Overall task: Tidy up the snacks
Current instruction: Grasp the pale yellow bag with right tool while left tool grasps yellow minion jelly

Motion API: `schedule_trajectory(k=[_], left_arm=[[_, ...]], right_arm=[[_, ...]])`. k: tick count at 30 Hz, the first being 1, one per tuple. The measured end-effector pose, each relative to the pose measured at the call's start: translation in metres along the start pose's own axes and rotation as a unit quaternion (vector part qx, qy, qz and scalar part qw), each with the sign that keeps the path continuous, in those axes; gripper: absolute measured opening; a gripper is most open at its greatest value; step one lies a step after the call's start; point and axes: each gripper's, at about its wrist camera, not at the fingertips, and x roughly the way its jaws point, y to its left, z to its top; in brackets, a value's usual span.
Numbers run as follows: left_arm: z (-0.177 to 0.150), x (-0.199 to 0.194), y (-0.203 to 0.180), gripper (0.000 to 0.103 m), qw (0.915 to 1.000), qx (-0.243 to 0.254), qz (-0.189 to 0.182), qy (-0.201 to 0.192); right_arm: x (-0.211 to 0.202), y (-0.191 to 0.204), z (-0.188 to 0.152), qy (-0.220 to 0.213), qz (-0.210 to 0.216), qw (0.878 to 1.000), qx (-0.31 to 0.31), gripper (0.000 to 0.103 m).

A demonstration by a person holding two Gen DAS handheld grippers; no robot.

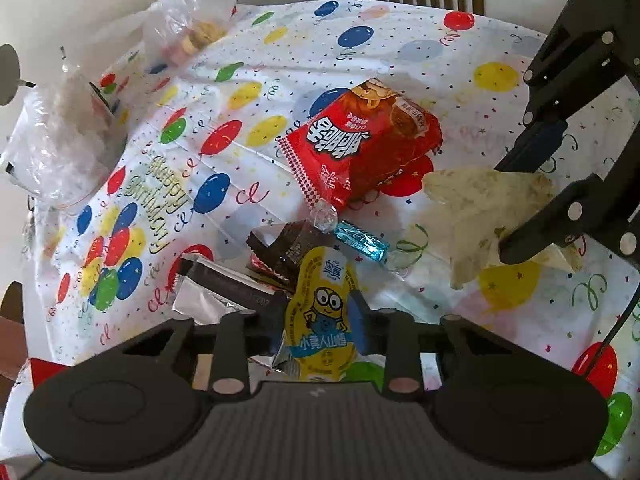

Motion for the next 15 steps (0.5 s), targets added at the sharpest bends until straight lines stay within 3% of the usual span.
schedule_trajectory(k=[9,15], left_arm=[[-0.005,-0.014,0.002,0.010,0.9973,-0.073,0.001,0.006],[-0.016,-0.023,0.000,0.010,0.9925,-0.121,0.009,0.019]], right_arm=[[-0.008,0.007,-0.002,-0.013,-0.001,1.000,0.010,0.031],[-0.015,0.015,-0.005,-0.020,-0.002,1.000,0.018,0.031]])
